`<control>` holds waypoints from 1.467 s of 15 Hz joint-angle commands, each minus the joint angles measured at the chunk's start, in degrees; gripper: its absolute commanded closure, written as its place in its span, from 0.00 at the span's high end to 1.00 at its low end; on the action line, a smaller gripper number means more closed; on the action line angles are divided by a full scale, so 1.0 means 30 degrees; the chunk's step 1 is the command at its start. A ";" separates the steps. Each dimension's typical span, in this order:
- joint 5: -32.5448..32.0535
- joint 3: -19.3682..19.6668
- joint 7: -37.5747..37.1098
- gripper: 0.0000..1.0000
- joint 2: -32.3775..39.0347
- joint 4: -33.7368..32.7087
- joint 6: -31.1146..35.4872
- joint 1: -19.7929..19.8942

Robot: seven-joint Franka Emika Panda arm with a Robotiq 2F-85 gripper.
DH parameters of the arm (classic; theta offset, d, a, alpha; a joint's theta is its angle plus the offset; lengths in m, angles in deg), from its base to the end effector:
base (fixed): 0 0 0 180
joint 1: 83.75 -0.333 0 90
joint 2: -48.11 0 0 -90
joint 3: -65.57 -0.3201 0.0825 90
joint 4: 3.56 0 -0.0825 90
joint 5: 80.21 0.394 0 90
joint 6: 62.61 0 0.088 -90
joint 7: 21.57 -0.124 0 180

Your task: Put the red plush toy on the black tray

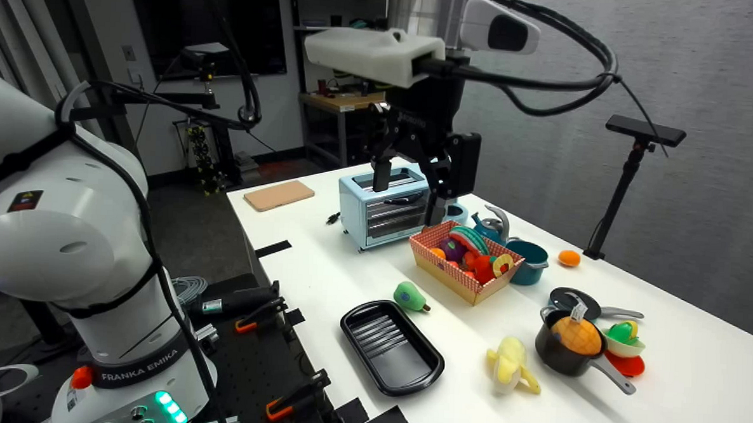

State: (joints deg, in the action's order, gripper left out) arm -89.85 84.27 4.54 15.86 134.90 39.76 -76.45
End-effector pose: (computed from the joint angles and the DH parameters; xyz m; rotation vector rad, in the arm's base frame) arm 0.3361 -0.1902 0.4744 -3.0909 -0.1556 0.1162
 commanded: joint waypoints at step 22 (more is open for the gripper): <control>0.0761 -0.1236 -0.0788 1.00 0.1540 -0.1822 -0.0509 -0.0662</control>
State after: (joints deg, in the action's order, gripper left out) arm -89.71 84.10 4.42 16.52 135.01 41.81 -76.45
